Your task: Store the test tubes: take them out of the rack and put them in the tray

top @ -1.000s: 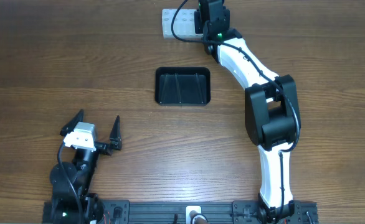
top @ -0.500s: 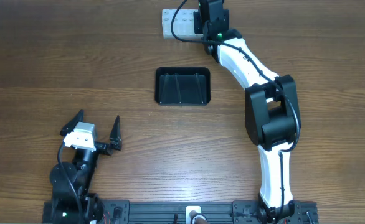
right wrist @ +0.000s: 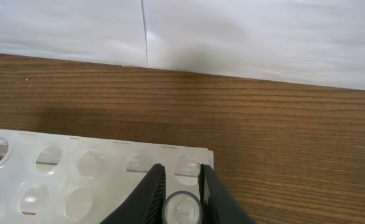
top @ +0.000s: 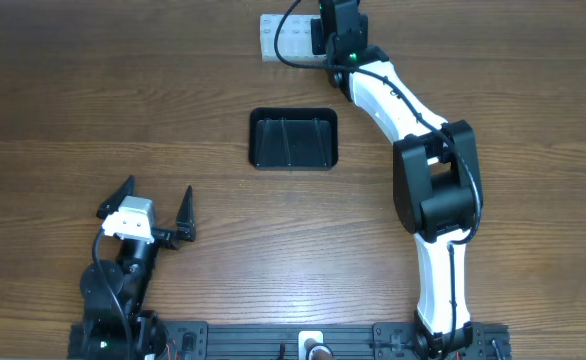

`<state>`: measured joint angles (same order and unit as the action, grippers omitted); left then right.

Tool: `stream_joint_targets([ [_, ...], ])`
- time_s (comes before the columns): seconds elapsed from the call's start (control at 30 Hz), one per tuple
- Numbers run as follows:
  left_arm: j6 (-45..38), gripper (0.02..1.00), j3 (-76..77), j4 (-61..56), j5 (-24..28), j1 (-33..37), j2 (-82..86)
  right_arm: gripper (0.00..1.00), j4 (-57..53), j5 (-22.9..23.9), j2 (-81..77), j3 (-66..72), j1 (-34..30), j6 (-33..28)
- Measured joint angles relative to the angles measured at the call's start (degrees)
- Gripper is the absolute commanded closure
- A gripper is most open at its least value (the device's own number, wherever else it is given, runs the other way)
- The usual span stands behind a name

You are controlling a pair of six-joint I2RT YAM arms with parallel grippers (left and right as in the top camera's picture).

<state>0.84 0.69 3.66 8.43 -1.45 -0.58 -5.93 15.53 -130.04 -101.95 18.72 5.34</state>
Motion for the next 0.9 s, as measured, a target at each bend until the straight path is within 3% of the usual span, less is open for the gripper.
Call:
stream_joint_targets([
  [0.6, 0.00, 0.018, 0.00, 0.02, 0.02, 0.00, 0.00, 0.930, -4.35, 0.90, 1.88, 0.00, 0.07, -0.02],
  [0.9, 0.00, 0.018, 0.00, 0.00, 0.02, 0.00, 0.00, 0.925, -7.37, 1.42, 20.22, 0.17, 0.57, -1.11],
])
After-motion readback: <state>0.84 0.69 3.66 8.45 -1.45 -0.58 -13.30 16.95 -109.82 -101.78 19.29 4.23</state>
